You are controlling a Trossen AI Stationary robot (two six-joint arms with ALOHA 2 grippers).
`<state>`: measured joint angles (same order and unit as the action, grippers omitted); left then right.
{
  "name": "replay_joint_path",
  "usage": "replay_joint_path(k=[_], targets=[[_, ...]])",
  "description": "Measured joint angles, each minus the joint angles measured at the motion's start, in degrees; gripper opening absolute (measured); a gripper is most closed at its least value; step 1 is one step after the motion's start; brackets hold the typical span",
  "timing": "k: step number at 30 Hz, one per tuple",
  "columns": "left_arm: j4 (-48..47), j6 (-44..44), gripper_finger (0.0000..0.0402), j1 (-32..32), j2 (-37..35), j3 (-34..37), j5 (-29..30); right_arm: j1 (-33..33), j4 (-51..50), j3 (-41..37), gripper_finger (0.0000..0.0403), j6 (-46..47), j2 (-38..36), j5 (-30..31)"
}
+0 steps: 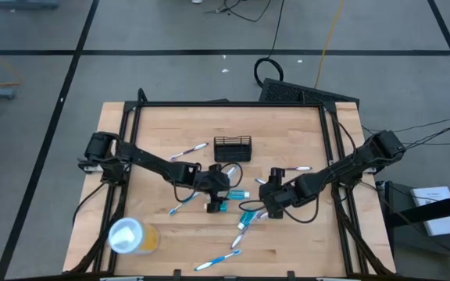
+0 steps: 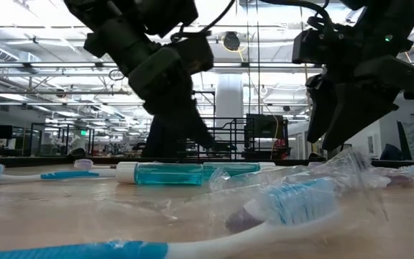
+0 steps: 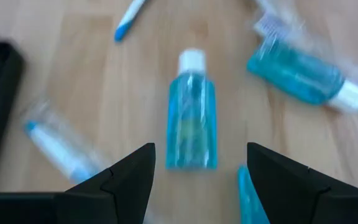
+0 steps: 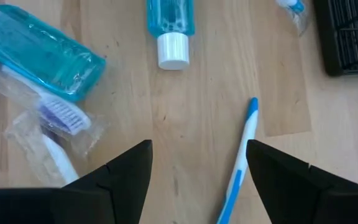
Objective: Pick & Place toothbrushing station
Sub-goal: Put the blue mouthwash bottle into the black organizer
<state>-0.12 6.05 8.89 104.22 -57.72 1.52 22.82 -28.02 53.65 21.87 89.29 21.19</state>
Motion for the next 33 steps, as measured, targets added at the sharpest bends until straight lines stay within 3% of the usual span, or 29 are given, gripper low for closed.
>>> replay_joint_path(k=[14, 33], targets=[[-6.2, -1.9, 0.0258, 0.1, 8.2, -7.9, -1.7, 0.6, -0.5, 0.0, 0.0251, 0.9, 0.0, 0.0], [-6.4, 0.6, 0.0256, 0.1, 9.1, -8.2, 1.2, 1.7, 0.1, 0.0, 0.0251, 1.7, 0.0, 1.4]])
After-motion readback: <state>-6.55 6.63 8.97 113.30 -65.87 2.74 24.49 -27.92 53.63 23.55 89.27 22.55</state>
